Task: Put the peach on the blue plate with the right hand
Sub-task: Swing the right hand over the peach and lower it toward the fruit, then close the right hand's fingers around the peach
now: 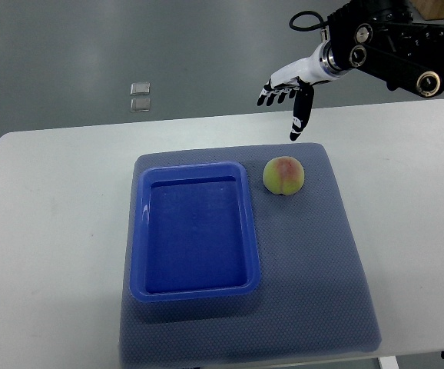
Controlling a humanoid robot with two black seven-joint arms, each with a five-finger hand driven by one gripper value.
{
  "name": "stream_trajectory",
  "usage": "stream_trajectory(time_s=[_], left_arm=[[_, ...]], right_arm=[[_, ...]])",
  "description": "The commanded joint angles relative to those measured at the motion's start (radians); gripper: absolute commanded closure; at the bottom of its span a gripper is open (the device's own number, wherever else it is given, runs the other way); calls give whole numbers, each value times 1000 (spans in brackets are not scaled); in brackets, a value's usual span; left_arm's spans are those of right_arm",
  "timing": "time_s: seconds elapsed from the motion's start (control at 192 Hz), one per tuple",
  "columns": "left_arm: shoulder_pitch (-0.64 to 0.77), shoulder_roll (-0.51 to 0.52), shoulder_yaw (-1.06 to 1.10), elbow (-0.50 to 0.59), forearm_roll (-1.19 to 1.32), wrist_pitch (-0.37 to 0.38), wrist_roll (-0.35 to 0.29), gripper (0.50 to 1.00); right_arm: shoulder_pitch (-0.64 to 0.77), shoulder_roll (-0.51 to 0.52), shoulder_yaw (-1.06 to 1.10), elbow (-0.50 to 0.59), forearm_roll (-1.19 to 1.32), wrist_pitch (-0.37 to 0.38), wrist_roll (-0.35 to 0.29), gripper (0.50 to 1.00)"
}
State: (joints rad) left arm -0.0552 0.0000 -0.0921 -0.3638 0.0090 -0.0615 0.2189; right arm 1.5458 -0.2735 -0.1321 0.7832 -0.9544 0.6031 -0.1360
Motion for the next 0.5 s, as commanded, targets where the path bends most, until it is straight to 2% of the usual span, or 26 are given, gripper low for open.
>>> stream_trajectory(time_s=[0.0, 0.281, 0.348, 0.39, 0.406, 0.494], left_arm=[[0, 0, 0, 0, 0, 0, 0, 500], [0, 0, 0, 0, 0, 0, 0, 500], [0, 0, 0, -1, 0, 0, 0, 500], [0, 0, 0, -1, 0, 0, 0, 500], [0, 0, 0, -4, 0, 0, 0, 500], [0, 0, 0, -7, 0, 0, 0, 500]], right_arm=[[-7, 10, -3, 11, -4, -5, 0, 570], [-78, 23, -3, 10, -12, -31, 4, 570], [-124, 33, -3, 5, -14, -75, 7, 570], [-124, 33, -3, 5, -14, -75, 7, 570], [-148, 43, -4, -1, -14, -101, 7, 572], [-165, 51, -4, -9, -18, -115, 7, 572]])
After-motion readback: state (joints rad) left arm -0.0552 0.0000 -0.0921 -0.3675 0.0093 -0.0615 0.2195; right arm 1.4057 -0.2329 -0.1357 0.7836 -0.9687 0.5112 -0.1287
